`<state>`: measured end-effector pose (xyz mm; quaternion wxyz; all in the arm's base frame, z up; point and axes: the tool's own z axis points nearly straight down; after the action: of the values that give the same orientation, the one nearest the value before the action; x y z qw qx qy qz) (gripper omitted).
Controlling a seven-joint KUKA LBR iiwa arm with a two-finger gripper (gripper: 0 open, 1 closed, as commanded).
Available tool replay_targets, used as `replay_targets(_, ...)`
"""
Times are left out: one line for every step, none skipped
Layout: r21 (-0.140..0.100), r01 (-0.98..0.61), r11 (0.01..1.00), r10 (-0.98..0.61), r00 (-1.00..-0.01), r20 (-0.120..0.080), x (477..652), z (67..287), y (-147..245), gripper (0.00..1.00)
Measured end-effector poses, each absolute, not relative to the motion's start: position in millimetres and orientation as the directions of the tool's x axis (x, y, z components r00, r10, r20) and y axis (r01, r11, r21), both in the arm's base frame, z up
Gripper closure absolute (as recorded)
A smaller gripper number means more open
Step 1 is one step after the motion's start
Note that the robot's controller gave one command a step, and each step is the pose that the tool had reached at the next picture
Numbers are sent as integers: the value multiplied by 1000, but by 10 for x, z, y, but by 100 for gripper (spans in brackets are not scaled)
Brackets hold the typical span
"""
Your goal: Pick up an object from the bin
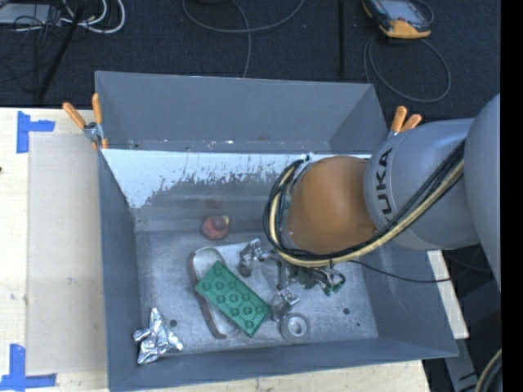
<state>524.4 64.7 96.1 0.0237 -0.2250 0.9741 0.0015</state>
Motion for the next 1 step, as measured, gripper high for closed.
replay_targets(-12, -481, 876, -481, -875, -44, 5269, 957, 682, 0)
